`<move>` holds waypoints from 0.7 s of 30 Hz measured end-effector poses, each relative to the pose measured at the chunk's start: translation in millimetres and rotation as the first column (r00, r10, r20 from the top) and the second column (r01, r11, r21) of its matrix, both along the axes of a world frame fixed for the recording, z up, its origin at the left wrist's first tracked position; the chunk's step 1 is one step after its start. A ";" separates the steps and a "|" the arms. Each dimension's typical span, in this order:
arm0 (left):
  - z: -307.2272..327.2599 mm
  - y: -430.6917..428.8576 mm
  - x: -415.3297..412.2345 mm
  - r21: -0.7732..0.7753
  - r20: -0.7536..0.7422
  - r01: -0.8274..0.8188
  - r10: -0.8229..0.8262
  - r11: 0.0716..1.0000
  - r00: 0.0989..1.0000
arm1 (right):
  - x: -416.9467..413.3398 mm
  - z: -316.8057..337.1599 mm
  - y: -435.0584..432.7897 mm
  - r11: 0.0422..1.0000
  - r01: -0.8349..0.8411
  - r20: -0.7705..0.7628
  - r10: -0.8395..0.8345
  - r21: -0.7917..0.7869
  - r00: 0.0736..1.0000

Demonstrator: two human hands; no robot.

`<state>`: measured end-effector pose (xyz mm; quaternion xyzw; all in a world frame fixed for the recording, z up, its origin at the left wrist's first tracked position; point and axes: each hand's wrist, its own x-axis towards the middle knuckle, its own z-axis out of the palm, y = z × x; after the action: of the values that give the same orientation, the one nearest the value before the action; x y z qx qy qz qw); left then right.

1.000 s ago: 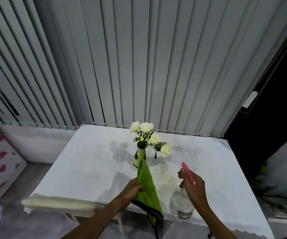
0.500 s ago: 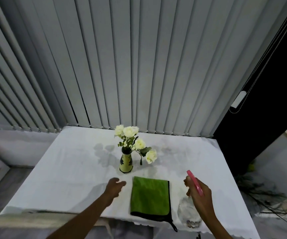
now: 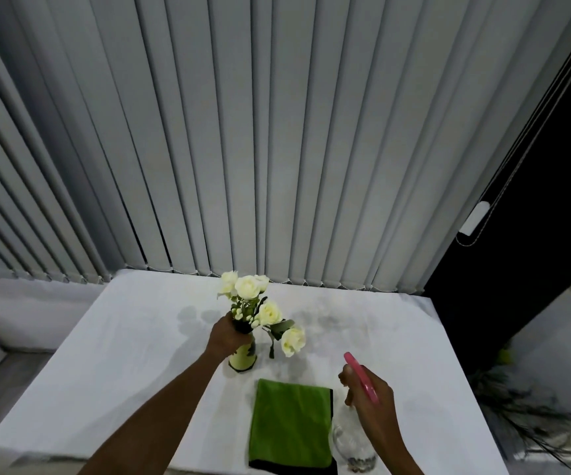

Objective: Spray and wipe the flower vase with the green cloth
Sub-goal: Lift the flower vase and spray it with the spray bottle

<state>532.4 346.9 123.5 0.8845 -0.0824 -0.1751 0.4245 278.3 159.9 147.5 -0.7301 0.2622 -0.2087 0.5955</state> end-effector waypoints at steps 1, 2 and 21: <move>-3.0 -1.6 1.1 0.013 0.013 0.007 -0.007 1.000 1.000 | 2.4 1.0 0.1 1.000 -0.006 0.004 0.006 0.011 1.000; -5.8 -3.9 3.0 0.025 0.030 0.017 -0.018 1.000 0.999 | 5.4 1.4 -0.9 1.000 -0.009 0.010 0.009 0.020 1.000; 88.4 11.8 52.4 -0.528 -0.081 -0.087 0.052 0.845 0.995 | 70.5 50.7 10.2 0.963 -0.253 0.228 0.226 0.094 0.947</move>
<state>584.8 358.7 211.8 0.7292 -0.0820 -0.1582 0.6607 348.9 170.1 198.2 -0.6919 0.1177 -0.1964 0.6848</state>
